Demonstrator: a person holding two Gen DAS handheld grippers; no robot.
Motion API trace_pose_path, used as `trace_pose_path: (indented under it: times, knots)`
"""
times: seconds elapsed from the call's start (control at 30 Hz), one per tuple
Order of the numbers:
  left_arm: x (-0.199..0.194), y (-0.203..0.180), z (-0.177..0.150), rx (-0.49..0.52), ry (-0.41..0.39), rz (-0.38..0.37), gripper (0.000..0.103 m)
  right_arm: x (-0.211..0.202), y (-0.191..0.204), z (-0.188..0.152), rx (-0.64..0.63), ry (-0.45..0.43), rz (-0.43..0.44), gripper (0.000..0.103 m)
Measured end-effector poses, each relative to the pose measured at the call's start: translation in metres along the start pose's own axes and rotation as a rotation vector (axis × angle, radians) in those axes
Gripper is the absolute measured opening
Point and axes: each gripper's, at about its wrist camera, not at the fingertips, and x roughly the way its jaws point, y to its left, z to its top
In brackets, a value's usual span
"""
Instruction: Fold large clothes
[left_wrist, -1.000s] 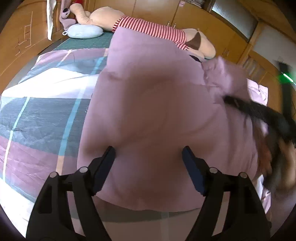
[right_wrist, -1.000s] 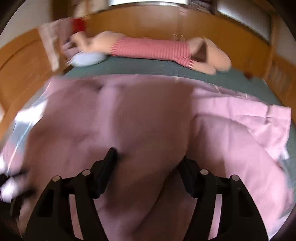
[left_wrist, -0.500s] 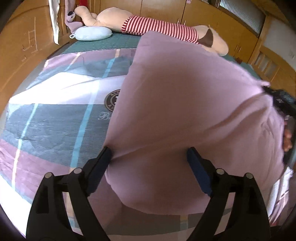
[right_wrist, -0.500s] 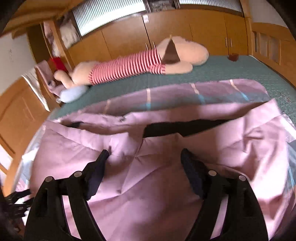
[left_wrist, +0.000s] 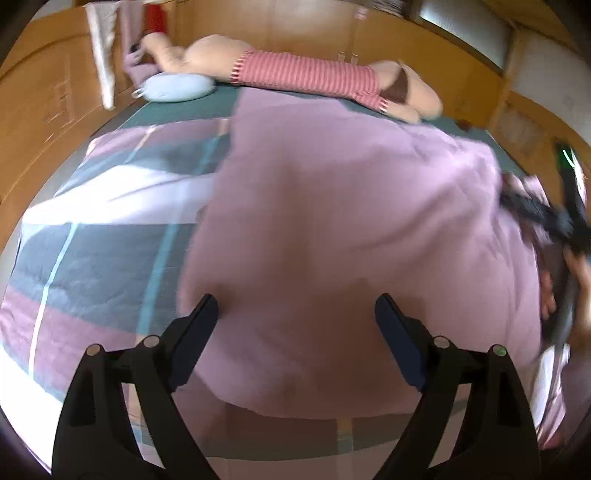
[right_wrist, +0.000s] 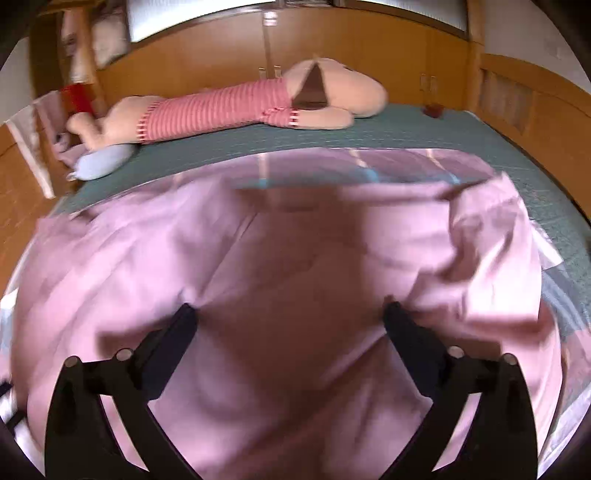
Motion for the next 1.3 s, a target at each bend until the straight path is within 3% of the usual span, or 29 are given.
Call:
trace_pose_path:
  times: [0.07, 0.1, 0.23, 0.3, 0.33, 0.37, 0.43, 0.57, 0.63, 0.7, 0.83, 0.9, 1.0, 1.07, 1.2, 1.3]
  knots:
    - [0.012, -0.004, -0.005, 0.041, 0.055, 0.043, 0.091, 0.003, -0.004, 0.010, -0.005, -0.013, -0.058, 0.102]
    - [0.016, -0.002, -0.006, 0.040, 0.070, 0.045, 0.093, 0.002, -0.017, 0.015, 0.003, -0.044, -0.145, 0.102]
    - [0.017, 0.018, -0.004, -0.020, 0.078, 0.064, 0.093, 0.000, -0.105, 0.017, 0.215, -0.053, -0.292, 0.102]
    - [0.016, 0.022, -0.004, -0.031, 0.076, 0.084, 0.093, -0.013, -0.130, 0.016, 0.274, -0.077, -0.361, 0.102]
    - [0.014, 0.023, -0.004, -0.043, 0.069, 0.091, 0.093, -0.030, -0.136, 0.013, 0.300, -0.132, -0.369, 0.102]
    - [0.011, 0.023, -0.004, -0.049, 0.059, 0.087, 0.092, -0.048, -0.137, 0.008, 0.312, -0.193, -0.317, 0.102]
    - [0.003, 0.019, -0.004, -0.052, 0.025, 0.052, 0.092, -0.078, -0.126, -0.003, 0.265, -0.238, -0.149, 0.102]
    - [-0.005, 0.003, -0.004, -0.017, -0.028, 0.038, 0.092, -0.089, -0.084, -0.037, 0.061, -0.123, -0.039, 0.102]
    - [0.004, -0.002, -0.007, 0.001, 0.014, 0.056, 0.092, -0.073, -0.079, -0.057, 0.002, -0.044, 0.019, 0.102]
    - [0.015, 0.002, -0.011, -0.020, 0.059, 0.060, 0.094, -0.060, -0.093, -0.067, 0.013, -0.017, -0.024, 0.102]
    - [0.019, 0.013, -0.008, -0.037, 0.065, 0.100, 0.096, -0.044, -0.180, -0.069, 0.306, 0.002, -0.186, 0.102]
    - [0.017, 0.019, -0.005, -0.049, 0.055, 0.113, 0.096, -0.048, -0.200, -0.071, 0.399, 0.007, -0.234, 0.102]
    - [0.010, 0.027, -0.003, -0.091, 0.026, 0.106, 0.095, -0.091, -0.173, -0.076, 0.347, -0.138, -0.232, 0.102]
    - [0.000, 0.027, 0.001, -0.105, -0.030, 0.077, 0.095, -0.110, -0.128, -0.077, 0.240, -0.186, -0.136, 0.102]
    - [-0.007, 0.012, 0.000, -0.059, -0.070, 0.078, 0.095, -0.121, -0.027, -0.078, 0.010, -0.129, 0.081, 0.102]
    - [0.007, 0.004, -0.005, -0.026, -0.024, 0.083, 0.095, -0.088, 0.041, -0.077, -0.151, 0.002, 0.114, 0.102]
